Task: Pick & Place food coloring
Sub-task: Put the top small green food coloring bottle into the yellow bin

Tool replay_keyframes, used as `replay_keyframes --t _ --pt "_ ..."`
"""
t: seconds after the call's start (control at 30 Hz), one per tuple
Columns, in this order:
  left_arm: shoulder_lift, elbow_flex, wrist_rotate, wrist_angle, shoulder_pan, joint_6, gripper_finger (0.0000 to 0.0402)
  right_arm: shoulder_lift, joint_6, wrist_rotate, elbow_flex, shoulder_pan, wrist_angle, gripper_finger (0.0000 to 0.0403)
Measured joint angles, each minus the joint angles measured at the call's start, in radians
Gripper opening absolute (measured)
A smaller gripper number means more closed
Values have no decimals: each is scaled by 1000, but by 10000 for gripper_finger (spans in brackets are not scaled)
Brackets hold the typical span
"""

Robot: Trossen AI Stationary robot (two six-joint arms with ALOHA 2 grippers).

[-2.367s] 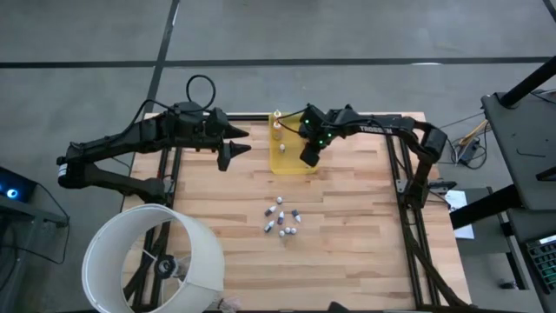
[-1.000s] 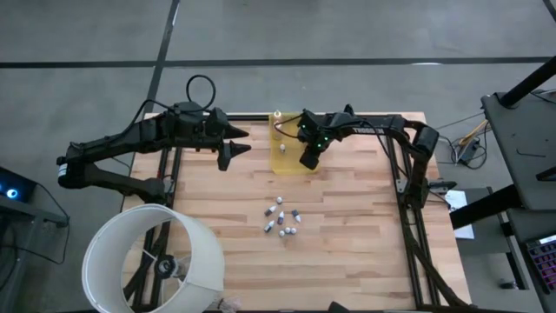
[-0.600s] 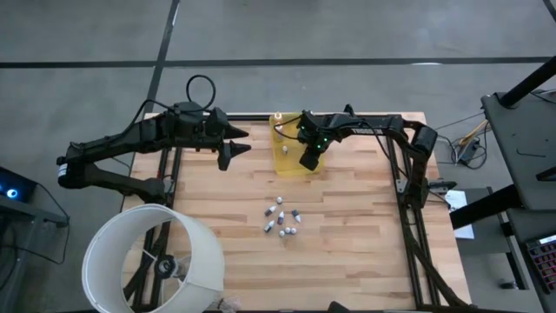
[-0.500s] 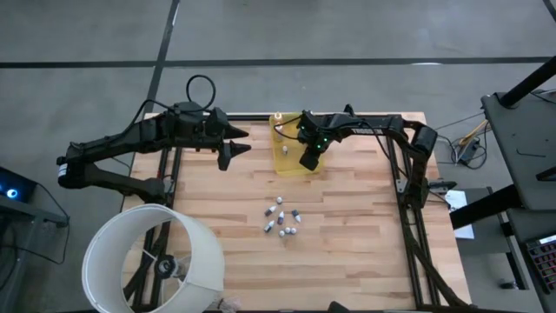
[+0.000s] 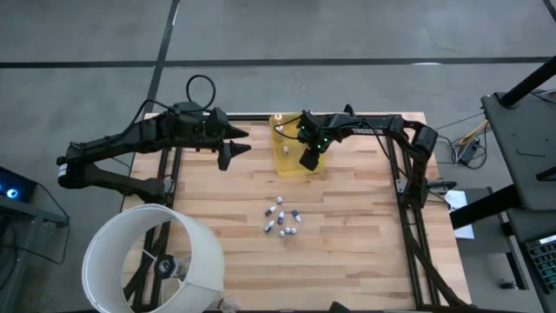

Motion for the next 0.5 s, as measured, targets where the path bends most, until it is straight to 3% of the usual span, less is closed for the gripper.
replay_keyframes --t 0.5 --pt "0 0 0 0 0 -1 213 -66 0 -29 151 6 -155 160"
